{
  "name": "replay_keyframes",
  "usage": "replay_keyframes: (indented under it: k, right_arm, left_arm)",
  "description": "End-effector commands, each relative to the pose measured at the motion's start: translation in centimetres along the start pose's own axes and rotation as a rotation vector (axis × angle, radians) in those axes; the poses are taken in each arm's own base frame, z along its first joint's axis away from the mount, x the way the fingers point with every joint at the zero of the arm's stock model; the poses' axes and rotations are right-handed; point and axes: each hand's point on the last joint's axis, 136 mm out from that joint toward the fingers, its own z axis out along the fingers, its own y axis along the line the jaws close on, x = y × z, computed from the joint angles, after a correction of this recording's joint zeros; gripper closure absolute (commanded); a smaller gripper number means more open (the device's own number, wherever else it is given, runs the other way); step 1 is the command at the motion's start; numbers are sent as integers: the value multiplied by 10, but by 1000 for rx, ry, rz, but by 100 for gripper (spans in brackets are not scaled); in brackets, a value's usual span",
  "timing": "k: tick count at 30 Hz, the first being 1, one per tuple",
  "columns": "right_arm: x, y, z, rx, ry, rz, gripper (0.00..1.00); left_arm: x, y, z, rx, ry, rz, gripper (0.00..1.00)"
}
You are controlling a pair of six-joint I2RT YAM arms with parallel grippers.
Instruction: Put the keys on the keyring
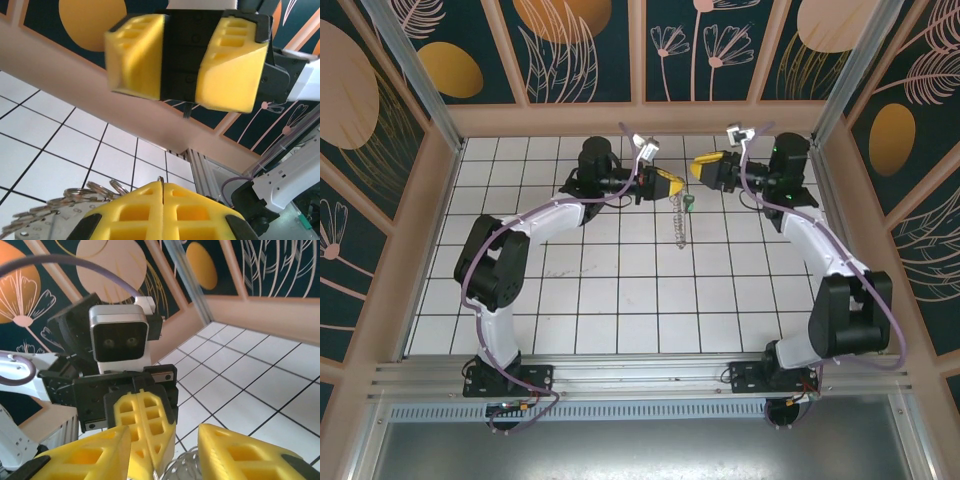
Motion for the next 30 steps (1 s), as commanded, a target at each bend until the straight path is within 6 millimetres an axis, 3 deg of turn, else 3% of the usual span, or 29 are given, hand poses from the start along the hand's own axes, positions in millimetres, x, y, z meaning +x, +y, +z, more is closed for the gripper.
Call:
replay_keyframes:
  k: [1, 10, 22, 30]
  right_arm:
    - [-13, 13, -14, 33, -72, -61, 59]
    - [17, 13, -29, 54, -113, -17, 55]
    - [41, 37, -3, -57, -16, -51, 51]
    - [38, 39, 4, -74, -12, -67, 51]
  left_arm:
    - [-35, -30, -9, 30, -85, 102, 100]
    - [-47, -50, -13, 62, -108, 128, 100]
    - [-53, -64, -16, 87, -103, 147, 100]
    - [-54, -68, -16, 100, -95, 154, 100]
